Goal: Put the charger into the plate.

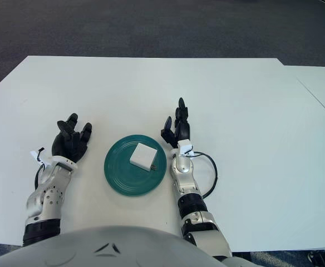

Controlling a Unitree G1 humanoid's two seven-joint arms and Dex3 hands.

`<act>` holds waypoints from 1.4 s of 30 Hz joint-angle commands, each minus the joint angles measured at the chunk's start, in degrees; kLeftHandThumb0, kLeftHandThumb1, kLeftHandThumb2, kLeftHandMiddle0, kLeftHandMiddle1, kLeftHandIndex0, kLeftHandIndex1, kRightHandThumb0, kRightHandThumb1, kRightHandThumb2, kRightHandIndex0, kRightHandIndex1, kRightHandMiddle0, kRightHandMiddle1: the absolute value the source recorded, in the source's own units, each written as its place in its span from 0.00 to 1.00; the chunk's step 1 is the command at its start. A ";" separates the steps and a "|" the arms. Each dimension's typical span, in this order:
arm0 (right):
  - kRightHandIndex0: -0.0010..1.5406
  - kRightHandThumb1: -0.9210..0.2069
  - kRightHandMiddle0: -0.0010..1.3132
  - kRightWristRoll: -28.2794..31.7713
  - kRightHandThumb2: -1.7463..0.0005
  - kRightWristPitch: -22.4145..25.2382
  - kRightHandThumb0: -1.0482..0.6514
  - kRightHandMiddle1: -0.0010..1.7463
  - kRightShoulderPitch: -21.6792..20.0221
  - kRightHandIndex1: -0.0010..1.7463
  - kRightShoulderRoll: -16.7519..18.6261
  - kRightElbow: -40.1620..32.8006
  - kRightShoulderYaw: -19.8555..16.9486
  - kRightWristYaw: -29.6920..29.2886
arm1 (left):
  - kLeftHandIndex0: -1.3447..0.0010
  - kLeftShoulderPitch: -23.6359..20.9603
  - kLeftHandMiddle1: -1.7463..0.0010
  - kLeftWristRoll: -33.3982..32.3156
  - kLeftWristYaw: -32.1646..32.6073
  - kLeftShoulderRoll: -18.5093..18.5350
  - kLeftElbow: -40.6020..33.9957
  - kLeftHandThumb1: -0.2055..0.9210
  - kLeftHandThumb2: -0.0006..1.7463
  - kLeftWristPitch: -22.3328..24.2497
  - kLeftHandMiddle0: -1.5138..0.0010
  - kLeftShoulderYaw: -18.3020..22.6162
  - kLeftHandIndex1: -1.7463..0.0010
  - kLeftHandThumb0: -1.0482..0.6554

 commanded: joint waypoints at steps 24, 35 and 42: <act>0.04 0.00 0.00 4.12 0.42 6.80 0.14 0.10 11.02 0.00 2.69 -1.58 0.25 4.73 | 1.00 3.17 1.00 14.69 -6.30 0.40 20.64 1.00 0.55 -22.48 1.00 -8.83 1.00 0.00; 0.02 0.00 0.00 4.74 0.41 16.00 0.16 0.06 13.91 0.00 0.91 -10.24 1.60 8.12 | 1.00 -1.32 1.00 15.43 -8.46 1.34 27.71 1.00 0.61 -22.37 1.00 -8.20 1.00 0.00; 0.00 0.00 0.00 4.74 0.41 19.84 0.17 0.04 16.01 0.00 0.99 -15.32 1.99 8.05 | 1.00 -3.58 1.00 18.54 -5.85 -0.11 33.52 1.00 0.61 -27.17 1.00 -8.22 1.00 0.00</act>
